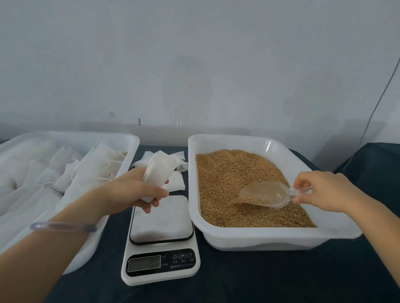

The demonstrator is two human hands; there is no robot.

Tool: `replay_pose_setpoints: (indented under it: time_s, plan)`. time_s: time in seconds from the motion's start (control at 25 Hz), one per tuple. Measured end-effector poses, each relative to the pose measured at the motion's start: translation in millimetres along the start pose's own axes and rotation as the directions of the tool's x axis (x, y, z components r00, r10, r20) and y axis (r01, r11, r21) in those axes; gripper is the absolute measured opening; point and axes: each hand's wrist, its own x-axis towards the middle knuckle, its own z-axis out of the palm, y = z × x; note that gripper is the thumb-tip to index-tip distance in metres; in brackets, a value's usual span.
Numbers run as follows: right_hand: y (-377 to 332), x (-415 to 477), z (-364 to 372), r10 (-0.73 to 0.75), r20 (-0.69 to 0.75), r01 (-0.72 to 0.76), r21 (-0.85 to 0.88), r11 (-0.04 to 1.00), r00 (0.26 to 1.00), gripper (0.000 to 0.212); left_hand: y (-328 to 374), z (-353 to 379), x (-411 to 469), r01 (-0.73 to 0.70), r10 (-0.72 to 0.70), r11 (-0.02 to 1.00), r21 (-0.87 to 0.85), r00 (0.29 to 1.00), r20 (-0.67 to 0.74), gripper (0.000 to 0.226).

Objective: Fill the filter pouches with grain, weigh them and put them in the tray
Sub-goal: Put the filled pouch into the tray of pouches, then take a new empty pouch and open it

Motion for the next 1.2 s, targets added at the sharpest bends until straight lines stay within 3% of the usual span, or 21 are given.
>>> replay_pose_setpoints:
  time_s: [0.28,0.48,0.6,0.72,0.8,0.88,1.0,1.2]
  plan:
    - [6.1,-1.0,0.8,-0.009,0.020,0.005,0.200,0.980,1.000,0.021,-0.2,0.9,-0.9,0.005,-0.004,0.999,0.039,1.000,-0.016,0.048]
    - [12.6,-4.3,2.1,-0.031,-0.031,0.038,0.260,0.965,0.999,0.023,9.5,7.4,-2.4,-0.052,0.055,0.990,0.134,0.998,-0.016,0.040]
    - [12.0,-8.7,0.3,-0.075,-0.111,0.117,0.448,0.886,0.991,0.016,26.4,28.9,5.7,-0.176,0.196,0.945,0.276,0.980,-0.046,0.032]
    - [7.4,-13.9,-14.5,-0.114,-0.208,0.210,0.534,0.819,0.972,0.016,33.1,57.3,18.3,-0.227,0.325,0.782,0.580,0.943,-0.068,0.032]
    - [3.9,-18.3,-28.2,-0.147,-0.253,0.263,0.520,0.812,0.956,0.019,29.5,67.0,26.2,-0.216,0.381,0.659,0.721,0.922,-0.072,0.028]
    - [2.4,-21.7,-38.9,-0.177,-0.272,0.293,0.483,0.825,0.946,0.026,25.5,70.5,32.7,-0.204,0.403,0.615,0.761,0.912,-0.081,0.029]
    - [-1.2,-23.4,-53.3,-0.215,-0.301,0.325,0.384,0.865,0.929,0.029,25.4,73.8,40.1,-0.201,0.413,0.604,0.771,0.907,-0.088,0.030]
    - [-14.2,-11.8,-91.8,-0.342,-0.425,0.370,-0.016,0.929,0.838,0.039,25.0,85.2,45.6,-0.207,0.400,0.654,0.727,0.911,-0.101,0.028]
